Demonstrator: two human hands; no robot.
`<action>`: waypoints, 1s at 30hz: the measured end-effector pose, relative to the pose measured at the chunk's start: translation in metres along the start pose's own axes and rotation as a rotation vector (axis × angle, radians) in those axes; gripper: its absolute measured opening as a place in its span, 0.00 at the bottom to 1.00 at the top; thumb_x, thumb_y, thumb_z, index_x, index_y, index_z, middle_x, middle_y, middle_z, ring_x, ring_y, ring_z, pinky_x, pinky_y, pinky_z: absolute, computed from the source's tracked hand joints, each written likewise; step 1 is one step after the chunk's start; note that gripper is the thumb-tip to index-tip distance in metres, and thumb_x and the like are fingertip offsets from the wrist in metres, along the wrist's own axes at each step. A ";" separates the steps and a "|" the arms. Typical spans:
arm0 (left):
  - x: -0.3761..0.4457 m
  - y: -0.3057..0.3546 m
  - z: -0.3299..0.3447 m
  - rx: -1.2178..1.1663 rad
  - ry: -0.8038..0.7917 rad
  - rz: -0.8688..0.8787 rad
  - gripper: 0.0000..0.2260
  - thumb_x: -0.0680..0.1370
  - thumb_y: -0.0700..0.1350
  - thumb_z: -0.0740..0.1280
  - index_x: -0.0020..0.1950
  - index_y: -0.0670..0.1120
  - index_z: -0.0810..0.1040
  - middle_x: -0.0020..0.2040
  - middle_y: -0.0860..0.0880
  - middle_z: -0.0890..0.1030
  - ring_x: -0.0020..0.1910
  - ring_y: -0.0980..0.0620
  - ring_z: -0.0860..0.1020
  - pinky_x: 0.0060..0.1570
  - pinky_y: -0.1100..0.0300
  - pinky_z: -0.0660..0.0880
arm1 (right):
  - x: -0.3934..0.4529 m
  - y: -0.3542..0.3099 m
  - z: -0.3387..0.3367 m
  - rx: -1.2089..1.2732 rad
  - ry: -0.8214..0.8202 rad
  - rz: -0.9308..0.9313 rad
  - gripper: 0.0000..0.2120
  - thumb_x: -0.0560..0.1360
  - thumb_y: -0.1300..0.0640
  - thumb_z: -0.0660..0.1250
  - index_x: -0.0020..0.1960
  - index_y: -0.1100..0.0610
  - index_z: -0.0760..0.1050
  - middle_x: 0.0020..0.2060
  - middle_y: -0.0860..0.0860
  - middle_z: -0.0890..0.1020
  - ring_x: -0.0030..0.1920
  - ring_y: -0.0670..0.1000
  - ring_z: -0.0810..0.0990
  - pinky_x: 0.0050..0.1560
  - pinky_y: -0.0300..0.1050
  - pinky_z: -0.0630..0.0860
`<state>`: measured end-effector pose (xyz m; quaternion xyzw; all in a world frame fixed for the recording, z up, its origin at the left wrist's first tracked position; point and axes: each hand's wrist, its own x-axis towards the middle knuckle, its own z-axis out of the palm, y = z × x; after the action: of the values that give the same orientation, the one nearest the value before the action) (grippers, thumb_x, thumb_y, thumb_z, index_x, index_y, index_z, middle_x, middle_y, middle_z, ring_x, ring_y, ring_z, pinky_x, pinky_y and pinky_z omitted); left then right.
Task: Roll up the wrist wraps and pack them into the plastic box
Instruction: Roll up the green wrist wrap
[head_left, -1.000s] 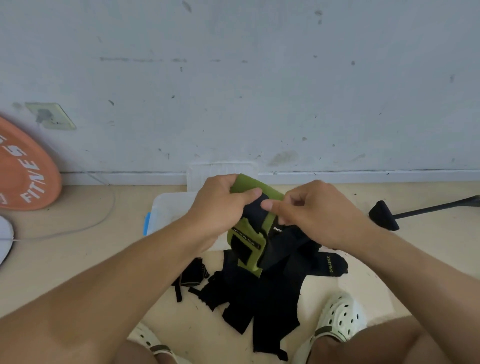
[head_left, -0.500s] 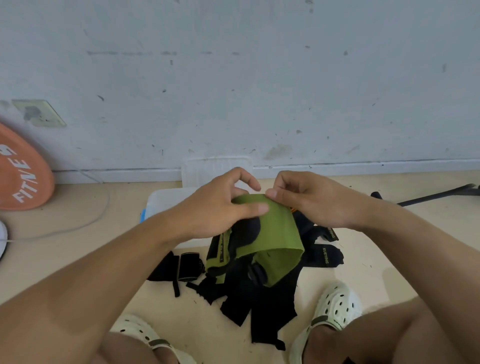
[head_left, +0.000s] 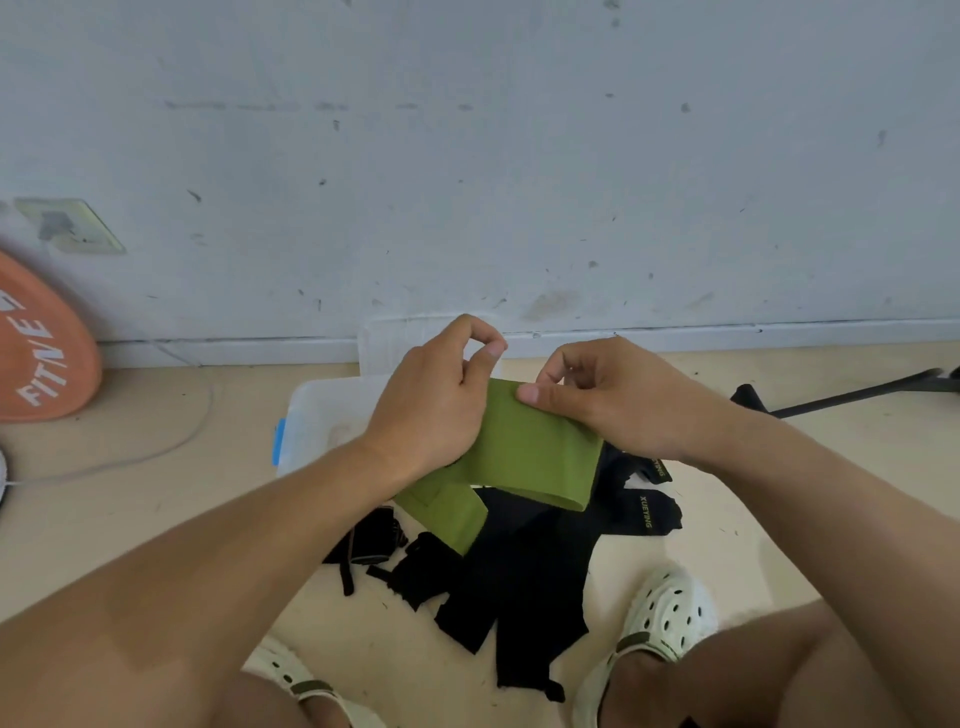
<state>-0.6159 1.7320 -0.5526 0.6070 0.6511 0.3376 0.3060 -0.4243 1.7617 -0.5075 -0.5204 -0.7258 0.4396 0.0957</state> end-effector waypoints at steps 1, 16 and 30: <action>0.002 -0.002 -0.002 0.016 -0.007 -0.007 0.06 0.86 0.51 0.61 0.53 0.54 0.76 0.20 0.55 0.65 0.23 0.54 0.65 0.30 0.57 0.63 | 0.000 0.001 -0.001 -0.017 -0.009 0.019 0.18 0.76 0.38 0.70 0.44 0.53 0.81 0.32 0.53 0.81 0.32 0.48 0.74 0.39 0.44 0.70; -0.009 0.007 0.004 -0.114 0.004 -0.056 0.12 0.81 0.58 0.67 0.45 0.51 0.81 0.38 0.55 0.81 0.36 0.62 0.76 0.38 0.72 0.70 | -0.010 0.002 -0.017 0.353 -0.021 0.093 0.06 0.79 0.53 0.72 0.48 0.56 0.84 0.43 0.54 0.88 0.42 0.50 0.86 0.44 0.40 0.79; -0.026 0.030 0.004 -0.509 -0.145 -0.228 0.09 0.82 0.47 0.69 0.62 0.50 0.84 0.48 0.52 0.88 0.46 0.53 0.87 0.46 0.55 0.84 | -0.004 -0.002 -0.012 0.595 0.069 0.081 0.09 0.82 0.59 0.68 0.61 0.55 0.81 0.51 0.56 0.88 0.52 0.56 0.88 0.53 0.50 0.83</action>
<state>-0.5933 1.7071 -0.5313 0.4560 0.5860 0.4094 0.5301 -0.4167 1.7646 -0.4982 -0.5127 -0.5399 0.6185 0.2511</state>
